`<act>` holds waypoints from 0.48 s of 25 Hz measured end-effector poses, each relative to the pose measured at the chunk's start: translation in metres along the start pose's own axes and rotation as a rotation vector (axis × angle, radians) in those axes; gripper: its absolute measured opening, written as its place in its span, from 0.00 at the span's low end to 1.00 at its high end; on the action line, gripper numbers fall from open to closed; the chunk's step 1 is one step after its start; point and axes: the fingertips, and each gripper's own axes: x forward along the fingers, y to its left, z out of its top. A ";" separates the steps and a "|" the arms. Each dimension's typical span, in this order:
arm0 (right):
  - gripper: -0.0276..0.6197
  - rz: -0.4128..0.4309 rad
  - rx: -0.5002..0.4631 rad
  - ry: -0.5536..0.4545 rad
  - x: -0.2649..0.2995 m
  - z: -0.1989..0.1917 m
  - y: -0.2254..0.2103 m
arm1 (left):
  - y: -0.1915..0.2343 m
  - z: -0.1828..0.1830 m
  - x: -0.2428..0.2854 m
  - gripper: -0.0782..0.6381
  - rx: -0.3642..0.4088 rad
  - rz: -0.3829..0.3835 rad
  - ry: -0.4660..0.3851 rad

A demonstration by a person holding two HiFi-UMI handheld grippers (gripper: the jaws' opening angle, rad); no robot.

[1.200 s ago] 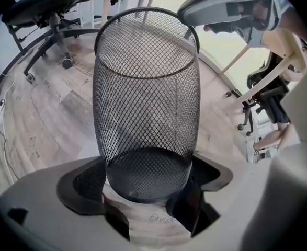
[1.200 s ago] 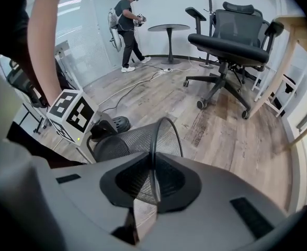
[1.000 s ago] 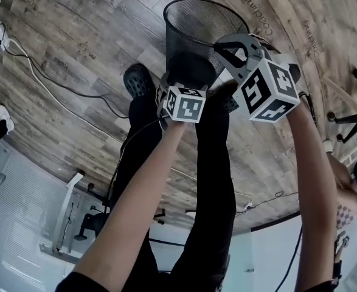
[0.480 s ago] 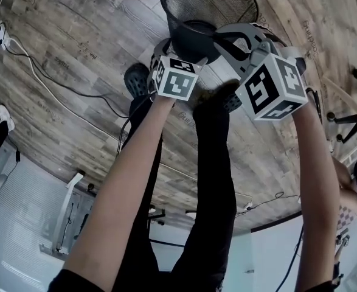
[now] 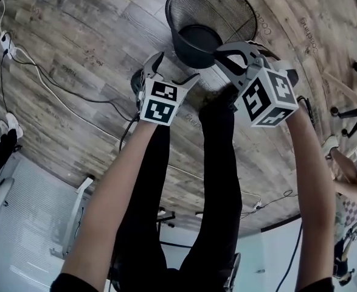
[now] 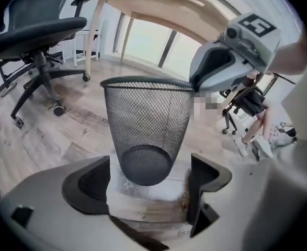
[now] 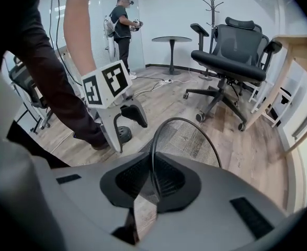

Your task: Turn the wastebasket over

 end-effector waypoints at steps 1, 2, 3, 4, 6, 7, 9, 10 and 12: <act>0.13 0.005 0.013 0.000 0.000 -0.001 0.003 | 0.002 0.001 -0.008 0.82 -0.017 -0.008 -0.014; 0.13 0.010 0.026 0.000 0.001 -0.002 0.006 | 0.005 0.002 -0.016 0.82 -0.044 -0.014 -0.030; 0.13 0.015 0.037 0.001 0.001 -0.003 0.009 | 0.009 0.003 -0.024 0.82 -0.076 -0.019 -0.046; 0.13 0.020 0.046 0.002 0.001 -0.004 0.012 | 0.013 0.006 -0.032 0.82 -0.108 -0.023 -0.063; 0.13 0.026 0.065 0.002 0.002 -0.004 0.017 | 0.021 0.014 -0.049 0.82 -0.142 -0.022 -0.107; 0.13 0.028 0.075 0.000 0.003 -0.004 0.019 | 0.026 0.020 -0.056 0.82 -0.149 -0.016 -0.131; 0.13 0.031 0.095 -0.003 0.004 -0.004 0.023 | 0.035 0.033 -0.068 0.82 -0.186 -0.011 -0.178; 0.13 0.033 0.103 -0.004 0.005 -0.004 0.025 | 0.038 0.039 -0.072 0.82 -0.214 -0.014 -0.199; 0.13 0.038 0.110 -0.003 0.007 -0.004 0.031 | 0.041 0.049 -0.078 0.82 -0.261 -0.027 -0.231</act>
